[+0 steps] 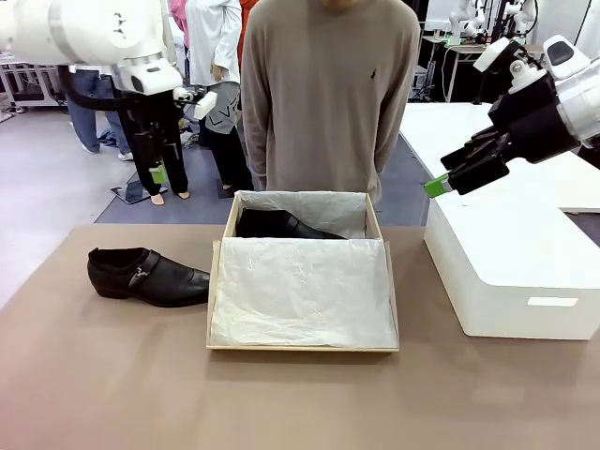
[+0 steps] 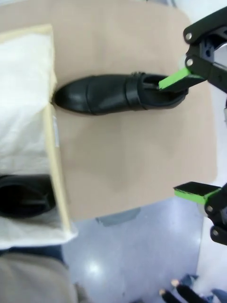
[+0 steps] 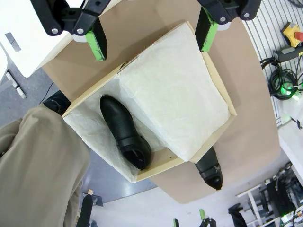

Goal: Pack the shoes into the box.
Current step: Place the other shoe of the Shoes into the Shoes Box.

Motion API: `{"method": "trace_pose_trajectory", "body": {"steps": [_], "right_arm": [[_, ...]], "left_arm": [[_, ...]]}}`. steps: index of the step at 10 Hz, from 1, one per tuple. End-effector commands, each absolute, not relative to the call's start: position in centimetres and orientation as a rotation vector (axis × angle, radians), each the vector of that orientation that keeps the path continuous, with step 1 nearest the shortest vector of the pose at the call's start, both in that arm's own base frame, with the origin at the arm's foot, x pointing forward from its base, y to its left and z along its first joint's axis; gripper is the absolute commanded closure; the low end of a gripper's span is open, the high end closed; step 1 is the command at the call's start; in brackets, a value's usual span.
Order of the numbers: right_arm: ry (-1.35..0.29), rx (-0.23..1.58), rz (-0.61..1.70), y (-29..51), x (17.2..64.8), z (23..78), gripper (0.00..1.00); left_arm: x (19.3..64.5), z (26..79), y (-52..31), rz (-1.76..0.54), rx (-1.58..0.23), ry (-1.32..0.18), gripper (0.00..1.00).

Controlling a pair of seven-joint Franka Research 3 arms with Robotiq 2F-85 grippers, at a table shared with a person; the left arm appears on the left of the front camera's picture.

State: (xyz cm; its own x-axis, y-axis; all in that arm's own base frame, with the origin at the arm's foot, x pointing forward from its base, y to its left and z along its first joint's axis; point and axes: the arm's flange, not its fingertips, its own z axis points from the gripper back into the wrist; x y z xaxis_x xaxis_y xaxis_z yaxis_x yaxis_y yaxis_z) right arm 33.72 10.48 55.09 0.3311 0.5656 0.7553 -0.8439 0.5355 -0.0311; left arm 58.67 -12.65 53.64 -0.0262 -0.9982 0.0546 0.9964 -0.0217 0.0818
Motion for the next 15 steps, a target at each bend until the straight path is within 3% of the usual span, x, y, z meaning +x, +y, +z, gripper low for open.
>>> {"method": "trace_pose_trajectory", "body": {"steps": [1,15], "right_arm": [[-0.805,0.422,0.961,10.5,33.9,55.0,0.0],[-0.805,0.422,0.961,10.5,33.9,55.0,0.0]], "left_arm": [[57.9,52.4,-11.2,-1.558,0.031,-0.153,0.0],[58.5,51.8,-9.9,-1.542,0.047,-0.113,0.0]]}}
